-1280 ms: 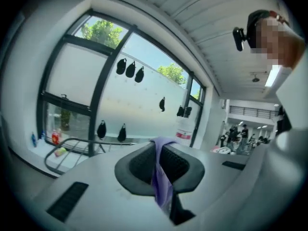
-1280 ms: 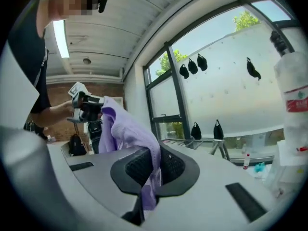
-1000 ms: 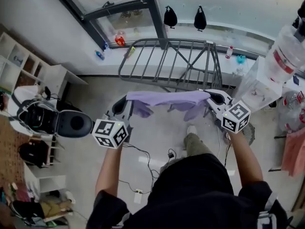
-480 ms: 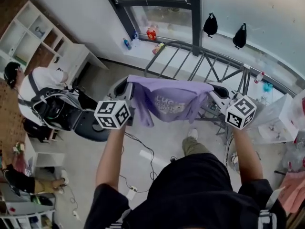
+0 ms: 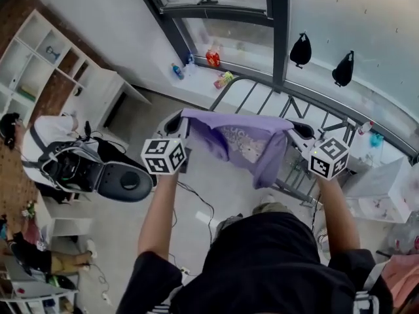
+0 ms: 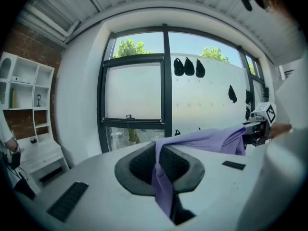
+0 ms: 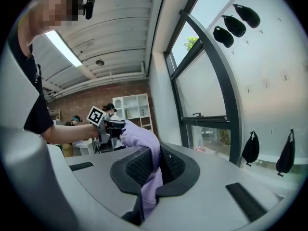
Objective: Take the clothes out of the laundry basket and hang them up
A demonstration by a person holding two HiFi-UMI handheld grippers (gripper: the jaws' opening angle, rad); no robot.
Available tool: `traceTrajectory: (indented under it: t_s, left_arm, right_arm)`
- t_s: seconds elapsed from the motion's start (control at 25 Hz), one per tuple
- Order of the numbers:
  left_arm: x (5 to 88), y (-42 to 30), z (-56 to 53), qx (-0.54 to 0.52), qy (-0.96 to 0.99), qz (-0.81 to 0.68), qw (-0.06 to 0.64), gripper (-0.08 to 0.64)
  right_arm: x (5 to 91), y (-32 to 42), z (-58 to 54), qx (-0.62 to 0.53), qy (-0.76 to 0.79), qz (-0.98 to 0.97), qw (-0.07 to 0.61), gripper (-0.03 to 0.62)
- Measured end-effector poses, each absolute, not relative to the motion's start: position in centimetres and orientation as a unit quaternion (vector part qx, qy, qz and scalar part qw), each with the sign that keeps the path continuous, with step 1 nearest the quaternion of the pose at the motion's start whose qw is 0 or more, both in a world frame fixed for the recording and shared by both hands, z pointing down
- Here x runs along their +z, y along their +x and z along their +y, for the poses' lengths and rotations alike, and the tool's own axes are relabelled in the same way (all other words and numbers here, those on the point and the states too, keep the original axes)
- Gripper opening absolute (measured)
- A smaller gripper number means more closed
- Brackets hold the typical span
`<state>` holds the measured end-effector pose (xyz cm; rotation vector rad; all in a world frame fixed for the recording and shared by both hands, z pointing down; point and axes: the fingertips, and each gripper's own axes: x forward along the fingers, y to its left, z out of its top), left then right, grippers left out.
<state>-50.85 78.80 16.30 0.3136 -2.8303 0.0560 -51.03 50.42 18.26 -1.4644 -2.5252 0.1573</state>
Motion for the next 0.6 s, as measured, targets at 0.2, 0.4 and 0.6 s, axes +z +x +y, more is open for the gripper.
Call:
traceTrajectory:
  t_s: [0.2, 0.4, 0.6]
  left_arm:
    - [18.0, -59.1, 79.2, 0.037, 0.118, -0.979, 0.165, 0.015]
    - [21.9, -65.0, 78.3, 0.031, 0.155, -0.968, 0.193, 0.015]
    - [27.4, -73.5, 77.2, 0.032, 0.214, -0.946, 0.241, 0.017]
  right_arm:
    - [20.2, -57.4, 50.8, 0.068, -0.471, -0.870, 0.130, 0.005]
    - [24.1, -61.1, 50.1, 0.037, -0.425, -0.888, 0.173, 0.005]
    - [28.5, -66.9, 49.4, 0.016, -0.354, -0.906, 0.232, 0.005]
